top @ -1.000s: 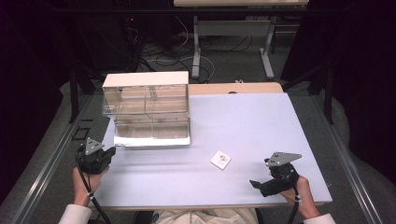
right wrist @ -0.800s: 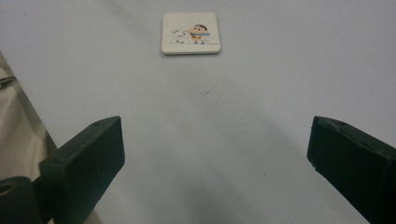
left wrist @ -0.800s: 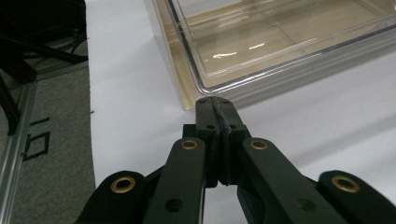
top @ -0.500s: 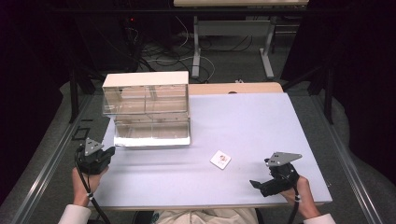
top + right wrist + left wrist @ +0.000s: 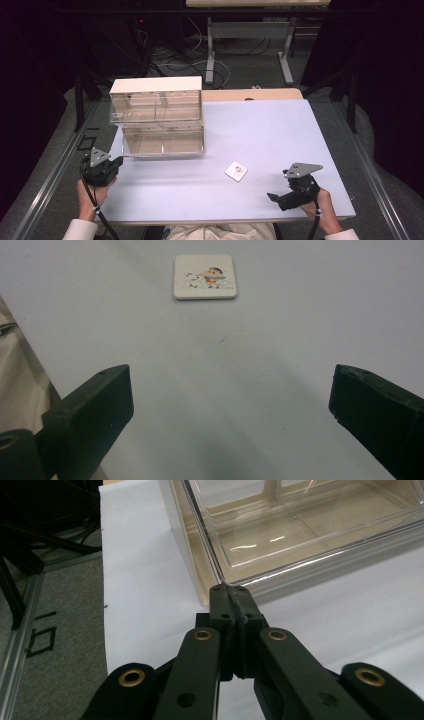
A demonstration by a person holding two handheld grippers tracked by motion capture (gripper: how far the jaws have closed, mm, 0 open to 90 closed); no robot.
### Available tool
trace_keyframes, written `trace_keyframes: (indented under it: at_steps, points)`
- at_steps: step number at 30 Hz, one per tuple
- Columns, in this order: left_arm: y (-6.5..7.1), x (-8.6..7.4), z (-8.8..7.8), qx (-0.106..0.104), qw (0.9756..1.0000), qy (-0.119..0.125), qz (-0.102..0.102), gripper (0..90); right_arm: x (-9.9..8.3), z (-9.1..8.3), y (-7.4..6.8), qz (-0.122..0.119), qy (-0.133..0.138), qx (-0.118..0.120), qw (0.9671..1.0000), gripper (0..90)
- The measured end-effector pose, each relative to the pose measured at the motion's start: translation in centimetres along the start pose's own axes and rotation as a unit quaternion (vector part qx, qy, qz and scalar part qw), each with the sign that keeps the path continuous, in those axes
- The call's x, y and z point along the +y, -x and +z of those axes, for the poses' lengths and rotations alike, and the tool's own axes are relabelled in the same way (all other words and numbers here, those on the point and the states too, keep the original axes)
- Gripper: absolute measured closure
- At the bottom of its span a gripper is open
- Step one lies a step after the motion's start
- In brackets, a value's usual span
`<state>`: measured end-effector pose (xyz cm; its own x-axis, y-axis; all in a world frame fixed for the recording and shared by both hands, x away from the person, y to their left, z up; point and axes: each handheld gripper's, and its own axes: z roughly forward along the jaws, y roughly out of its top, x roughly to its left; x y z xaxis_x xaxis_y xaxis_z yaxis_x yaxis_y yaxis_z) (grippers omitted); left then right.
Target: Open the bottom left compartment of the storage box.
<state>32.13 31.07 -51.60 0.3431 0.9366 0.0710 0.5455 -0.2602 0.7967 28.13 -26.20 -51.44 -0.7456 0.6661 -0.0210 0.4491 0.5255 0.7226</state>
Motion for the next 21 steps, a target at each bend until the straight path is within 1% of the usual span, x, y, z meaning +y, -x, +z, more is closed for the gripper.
trace_keyframes:
  at_steps: [2, 3, 4, 5, 8, 11, 13, 14, 15, 17, 18, 20, 21]
  points:
    - [0.0, 0.0, 0.0, 0.001, 1.0000, 0.002, 0.002, 90.0, 0.0, 0.0, 0.0, 0.000, 0.000, 0.000, 1.0000, 3.8]
    - [0.0, 0.0, -0.1, -0.001, 1.0000, 0.004, -0.001, 90.0, 0.0, 0.0, 0.0, 0.000, 0.000, 0.000, 1.0000, 3.8]
    - [-0.1, 0.1, -0.2, 0.001, 1.0000, 0.005, 0.002, 90.0, 0.0, 0.0, 0.0, 0.000, -0.001, 0.000, 1.0000, 3.8]
    - [0.0, 0.1, -0.2, 0.000, 1.0000, 0.007, -0.002, 90.0, 0.0, 0.0, 0.0, 0.000, -0.001, 0.000, 1.0000, 3.8]
    - [-0.1, 0.1, -0.3, 0.000, 0.9999, 0.011, 0.001, 90.0, 0.0, 0.0, 0.0, 0.000, -0.001, 0.000, 1.0000, 3.7]
    - [-0.1, 0.2, -0.5, -0.001, 0.9998, 0.018, -0.003, 90.0, 0.0, 0.0, 0.0, 0.003, -0.002, -0.001, 1.0000, 3.8]
    - [-0.1, 0.3, -0.6, 0.002, 0.9996, 0.029, -0.002, 90.0, 0.0, 0.0, 0.0, 0.003, -0.002, -0.001, 1.0000, 3.8]
    - [-0.1, 0.4, -0.7, 0.000, 0.9996, 0.029, -0.002, 90.0, 0.0, 0.0, 0.0, 0.002, -0.002, -0.002, 1.0000, 3.8]
    - [-0.1, 0.4, -0.7, 0.002, 0.9993, 0.038, -0.003, 90.0, 0.0, 0.0, 0.0, 0.001, -0.002, -0.002, 1.0000, 3.8]
    - [-0.2, 0.5, -0.8, -0.001, 0.9993, 0.037, -0.003, 90.0, 0.0, 0.1, -0.1, 0.004, -0.003, -0.002, 1.0000, 3.8]
    - [-0.2, 0.6, -0.9, 0.000, 0.9993, 0.037, -0.001, 90.0, 0.0, 0.1, 0.0, 0.000, -0.003, -0.002, 1.0000, 3.8]
    - [-0.3, 0.8, -1.0, 0.001, 0.9990, 0.045, -0.003, 90.0, 0.0, 0.1, 0.0, 0.000, -0.004, -0.001, 1.0000, 3.8]
    - [-0.2, 0.9, -1.0, 0.000, 0.9989, 0.047, -0.007, 90.0, 0.0, 0.2, -0.1, 0.007, -0.006, 0.000, 1.0000, 3.8]
